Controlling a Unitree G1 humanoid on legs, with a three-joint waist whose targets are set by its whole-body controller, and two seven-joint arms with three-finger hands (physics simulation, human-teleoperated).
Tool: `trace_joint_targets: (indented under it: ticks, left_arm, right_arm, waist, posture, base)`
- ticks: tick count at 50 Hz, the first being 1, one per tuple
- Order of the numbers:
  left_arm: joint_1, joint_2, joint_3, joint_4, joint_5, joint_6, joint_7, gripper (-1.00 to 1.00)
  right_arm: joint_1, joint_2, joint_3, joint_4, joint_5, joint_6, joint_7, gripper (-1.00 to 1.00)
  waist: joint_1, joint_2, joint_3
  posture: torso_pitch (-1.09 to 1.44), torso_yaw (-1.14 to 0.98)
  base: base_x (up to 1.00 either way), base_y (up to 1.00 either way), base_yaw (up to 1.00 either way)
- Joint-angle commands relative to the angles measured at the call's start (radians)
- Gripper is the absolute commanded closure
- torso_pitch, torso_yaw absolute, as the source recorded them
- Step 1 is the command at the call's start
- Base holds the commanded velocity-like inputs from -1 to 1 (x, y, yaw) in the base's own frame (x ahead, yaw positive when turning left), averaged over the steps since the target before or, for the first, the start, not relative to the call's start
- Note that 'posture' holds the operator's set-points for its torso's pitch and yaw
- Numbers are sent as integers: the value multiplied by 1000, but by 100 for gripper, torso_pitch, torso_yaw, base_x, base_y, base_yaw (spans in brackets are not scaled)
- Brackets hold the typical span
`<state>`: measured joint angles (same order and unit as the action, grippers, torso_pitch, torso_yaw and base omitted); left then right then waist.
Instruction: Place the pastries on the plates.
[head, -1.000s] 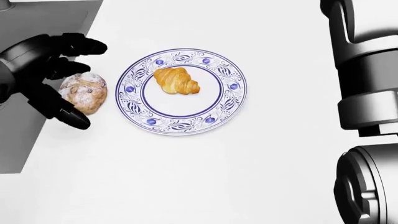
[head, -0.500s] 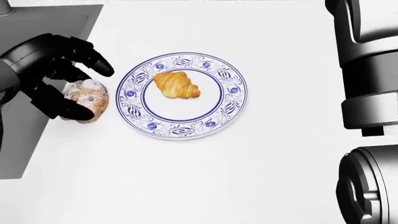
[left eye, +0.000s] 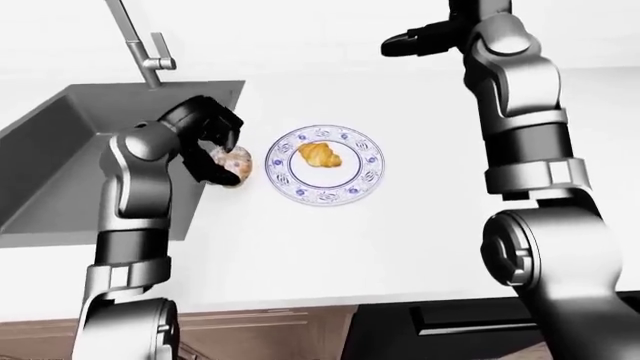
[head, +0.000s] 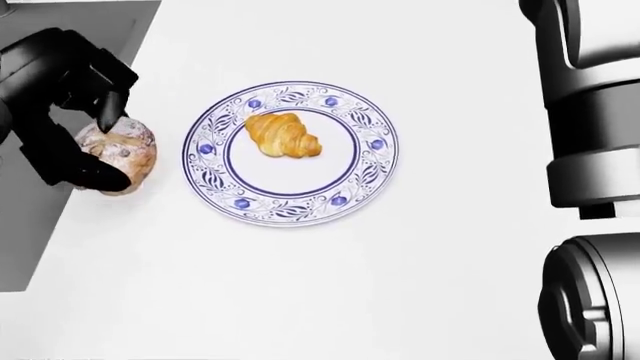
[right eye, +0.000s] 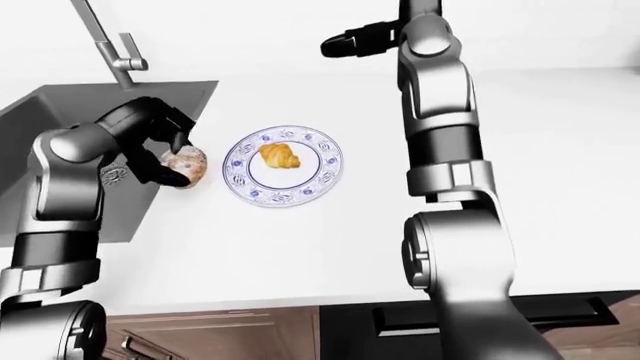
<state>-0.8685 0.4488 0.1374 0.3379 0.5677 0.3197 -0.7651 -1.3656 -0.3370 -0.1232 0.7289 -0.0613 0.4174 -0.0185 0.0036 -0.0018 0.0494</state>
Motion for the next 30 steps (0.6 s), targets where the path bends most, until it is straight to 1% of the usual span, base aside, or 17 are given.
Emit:
trace_joint_targets:
  ticks: [1, 6, 8, 10, 13, 14, 15, 16, 17, 20, 22, 23, 25, 27, 28, 29, 30]
  left_arm:
    - [-49, 19, 16, -46, -16, -9, 26, 100]
    - [-70, 21, 20, -88, -31, 24, 37, 100]
    - [-83, 5, 40, -118, -65, 51, 64, 100]
    - [-81, 11, 37, -151, -76, 78, 77, 100]
    - [-91, 16, 34, -191, -96, 110, 84, 100]
    - [-99, 21, 32, -197, -99, 120, 83, 100]
    - [-107, 28, 27, -198, -99, 123, 81, 100]
    - [-116, 29, 25, -200, -104, 129, 79, 100]
    - [-120, 34, 19, -199, -102, 128, 75, 100]
    - [-132, 35, 16, -197, -102, 132, 74, 100]
    - [-134, 35, 17, -205, -104, 138, 73, 100]
    - [-136, 33, 17, -208, -106, 139, 75, 100]
    - [-147, 32, 19, -206, -110, 138, 82, 100]
    - [-155, 29, 22, -206, -119, 139, 89, 100]
    - [-161, 28, 21, -203, -123, 141, 94, 100]
    - [-163, 29, 21, -201, -124, 138, 100, 100]
    - [-163, 27, 23, -204, -131, 140, 104, 100]
  right_arm:
    - [-40, -13, -5, -43, 6, -39, -7, -100]
    - [-30, -9, -13, -60, 36, -49, -12, -100]
    - [-29, -7, -19, -72, 53, -59, -21, -100]
    - [-30, -9, -8, -78, 54, -63, -18, -100]
    - [-35, -10, -10, -79, 64, -56, -20, -100]
    - [-36, -10, -9, -78, 64, -54, -22, -100]
    - [-36, -8, -10, -77, 68, -55, -26, -100]
    - [-36, -8, -9, -77, 69, -52, -27, -100]
    - [-36, -7, -7, -78, 70, -50, -26, -100]
    - [-42, -5, -5, -81, 72, -47, -26, -100]
    - [-35, -4, -7, -102, 77, -39, -29, -100]
    - [-25, -2, -7, -117, 80, -31, -29, -100]
    - [-15, -4, -10, -146, 86, -13, -32, -100]
    - [-9, -3, -9, -164, 89, -7, -34, -100]
    - [-4, -2, -8, -170, 89, -5, -36, -100]
    - [-2, -1, -8, -177, 91, -2, -37, -100]
    - [1, 2, -5, -192, 93, 6, -36, -100]
  waist:
    - [-1, 4, -38]
    - [0, 4, -35]
    - [1, 3, -34]
    - [1, 3, -33]
    - [-1, 4, -32]
    - [-3, 11, -39]
    - [-4, 14, -59]
    - [-5, 16, -72]
    - [-5, 17, -74]
    - [-9, 22, -68]
    - [-13, 17, -71]
    - [-15, 10, -72]
    - [-18, 7, -66]
    - [-16, -12, -55]
    - [-19, -28, -62]
    - [-19, -36, -67]
    - [-16, -38, -67]
  posture:
    - [0, 0]
    - [0, 0]
    - [0, 0]
    - [0, 0]
    - [0, 0]
    - [0, 0]
    - [0, 0]
    - [0, 0]
    - [0, 0]
    - [0, 0]
    - [0, 0]
    - [0, 0]
    - [0, 0]
    - [0, 0]
    - [0, 0]
    - [0, 0]
    - [0, 0]
  base:
    - [0, 0, 0]
    - [0, 0, 0]
    - [0, 0, 0]
    - [0, 0, 0]
    - [0, 0, 0]
    - [-26, 0, 0]
    - [-49, 0, 0]
    - [-52, 0, 0]
    - [-66, 0, 0]
    - [-69, 0, 0]
    - [-70, 0, 0]
    - [-73, 0, 0]
    - [-73, 0, 0]
    - [-72, 0, 0]
    - [-71, 0, 0]
    - [-71, 0, 0]
    - [-73, 0, 0]
